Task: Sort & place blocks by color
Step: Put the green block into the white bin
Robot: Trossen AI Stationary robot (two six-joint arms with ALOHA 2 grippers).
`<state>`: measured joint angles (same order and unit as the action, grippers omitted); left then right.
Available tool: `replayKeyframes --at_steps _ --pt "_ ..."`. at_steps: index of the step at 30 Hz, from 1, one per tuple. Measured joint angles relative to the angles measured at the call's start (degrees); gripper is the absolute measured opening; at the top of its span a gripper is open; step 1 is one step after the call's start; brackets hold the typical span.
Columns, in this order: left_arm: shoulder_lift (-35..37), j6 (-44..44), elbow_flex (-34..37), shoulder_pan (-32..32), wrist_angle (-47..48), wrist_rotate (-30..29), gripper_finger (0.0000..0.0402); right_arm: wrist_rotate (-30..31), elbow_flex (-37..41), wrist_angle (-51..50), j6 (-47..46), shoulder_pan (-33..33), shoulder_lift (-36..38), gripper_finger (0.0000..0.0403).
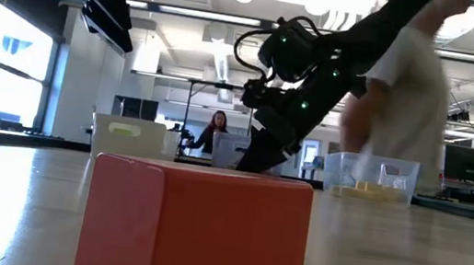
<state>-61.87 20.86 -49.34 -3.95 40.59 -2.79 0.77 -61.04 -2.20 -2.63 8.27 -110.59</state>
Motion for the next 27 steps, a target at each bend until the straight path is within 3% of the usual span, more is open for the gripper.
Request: replayKeyframes --at_steps 8,18,27 --pt "0.0 -0.3 0.0 0.0 -0.4 0.0 0.0243 -0.7 0.0 0.8 -0.3 0.0 -0.1 0.0223" --pt "0.0 -1.1 0.0 0.0 -0.8 -1.1 0.0243 -4.5 0.0 1.0 -4.1 0.1 -0.1 0.0106" --pt "0.0 -1.6 0.0 0.0 -1.5 -1.1 0.0243 -6.8 0.0 1.7 -6.3 -0.9 0.8 0.0103"
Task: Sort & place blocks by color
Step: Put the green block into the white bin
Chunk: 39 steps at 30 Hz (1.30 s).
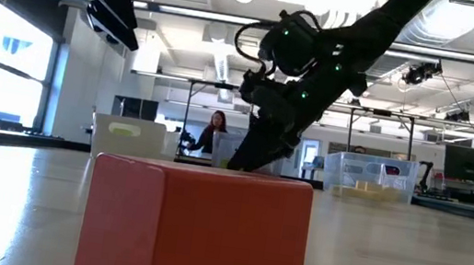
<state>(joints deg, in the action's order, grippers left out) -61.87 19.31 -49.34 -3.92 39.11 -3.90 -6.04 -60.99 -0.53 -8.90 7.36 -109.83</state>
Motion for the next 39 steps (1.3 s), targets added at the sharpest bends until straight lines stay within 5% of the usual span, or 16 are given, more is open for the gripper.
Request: replayKeyframes --at_steps 26,39 --pt "-0.1 -10.6 0.0 0.3 -12.7 1.6 0.0243 1.4 0.0 5.5 0.1 -9.8 18.1 0.0103" --pt "-0.1 -11.4 0.0 0.3 -23.5 0.4 0.0243 1.5 0.0 13.0 -0.1 -9.8 19.6 0.0103"
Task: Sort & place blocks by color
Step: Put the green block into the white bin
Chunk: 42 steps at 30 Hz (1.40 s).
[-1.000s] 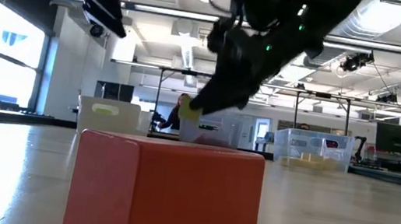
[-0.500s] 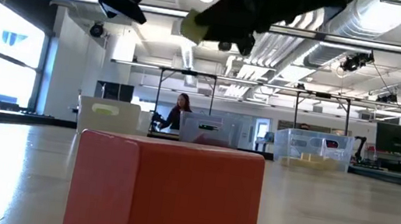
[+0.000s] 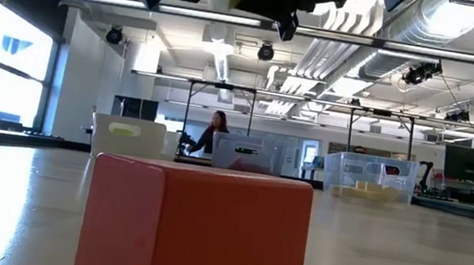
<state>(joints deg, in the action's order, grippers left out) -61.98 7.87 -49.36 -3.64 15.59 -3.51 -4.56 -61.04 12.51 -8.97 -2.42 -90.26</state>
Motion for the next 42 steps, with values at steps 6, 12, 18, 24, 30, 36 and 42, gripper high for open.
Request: replayKeyframes --at_steps 6,12,18,24,30,36,42 --pt "-0.7 -0.6 0.0 0.0 -3.1 0.4 0.0243 1.7 0.0 3.8 0.5 0.0 0.0 0.0103" --pt "-2.7 -0.6 0.0 0.0 -7.1 -0.4 0.0243 2.1 0.0 6.3 1.5 0.1 0.0 0.0103" --pt "-4.1 -3.1 0.0 0.0 -10.3 -0.9 0.0243 3.0 0.0 6.4 1.5 0.1 0.0 0.0103" --pt "-4.2 -2.4 0.0 0.0 -10.5 -0.8 0.0237 2.8 0.0 6.6 1.5 0.0 0.0 0.0103" --pt "-4.1 -2.8 0.0 0.0 -10.7 -0.8 0.0179 2.7 0.0 6.6 1.5 0.1 0.0 0.0103" --pt "-4.1 -4.1 0.0 0.0 -10.6 -0.6 0.0100 2.7 0.0 6.4 1.5 0.1 0.0 0.0139" --pt "-4.1 -5.4 0.0 0.0 -10.3 -1.0 0.0100 3.9 0.0 6.0 1.5 0.0 0.0 0.0168"
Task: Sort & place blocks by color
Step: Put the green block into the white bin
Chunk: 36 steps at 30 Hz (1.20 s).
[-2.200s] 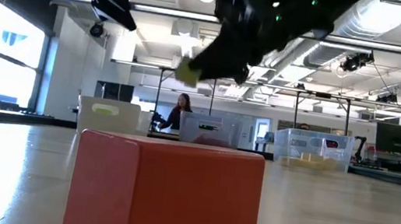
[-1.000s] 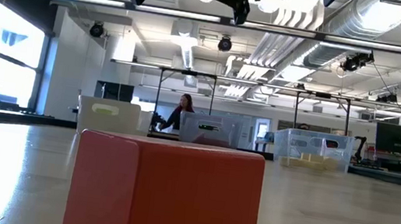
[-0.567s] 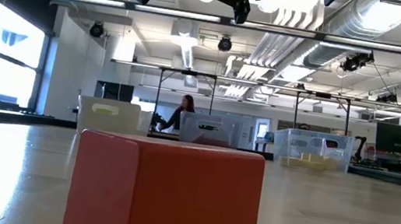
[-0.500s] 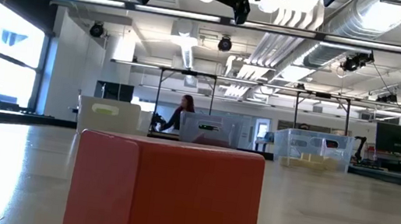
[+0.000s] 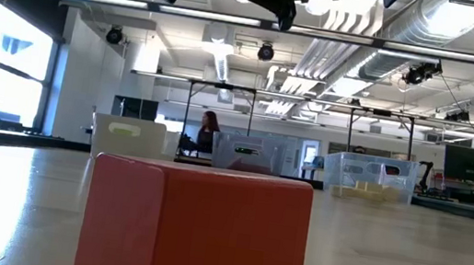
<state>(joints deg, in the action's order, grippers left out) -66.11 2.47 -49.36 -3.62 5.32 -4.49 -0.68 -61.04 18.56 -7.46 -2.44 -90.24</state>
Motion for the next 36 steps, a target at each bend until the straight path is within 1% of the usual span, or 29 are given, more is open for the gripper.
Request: replayKeyframes --at_steps 7,10,15,19,23,29,36 --pt "0.0 0.4 0.0 -0.1 3.4 -1.8 0.0101 3.6 0.0 -3.3 0.0 0.0 0.0 0.0194" --pt "0.0 0.3 0.0 -0.1 6.1 -4.7 0.0102 3.6 0.0 -4.1 -0.2 0.0 0.0 0.0206" --pt "0.0 0.6 0.0 -1.2 12.1 -13.2 0.0102 0.2 0.0 -5.6 -2.8 0.0 0.0 0.0212" --pt "0.0 2.1 0.0 -3.8 17.2 -17.6 0.0104 -4.0 0.0 -6.0 -3.0 -0.1 0.0 0.0213" --pt "0.0 4.3 0.0 -7.8 22.3 -21.9 0.0104 -5.4 0.0 -6.1 -2.8 -0.9 0.0 0.0213" --pt "0.0 7.9 0.0 -13.3 26.0 -21.8 0.0105 -5.6 0.0 -6.3 -2.5 -2.6 0.0 0.0213" --pt "-0.1 11.8 0.0 -19.6 28.5 -21.7 0.0105 -5.5 0.0 -6.4 1.0 -4.6 0.0 0.0213"
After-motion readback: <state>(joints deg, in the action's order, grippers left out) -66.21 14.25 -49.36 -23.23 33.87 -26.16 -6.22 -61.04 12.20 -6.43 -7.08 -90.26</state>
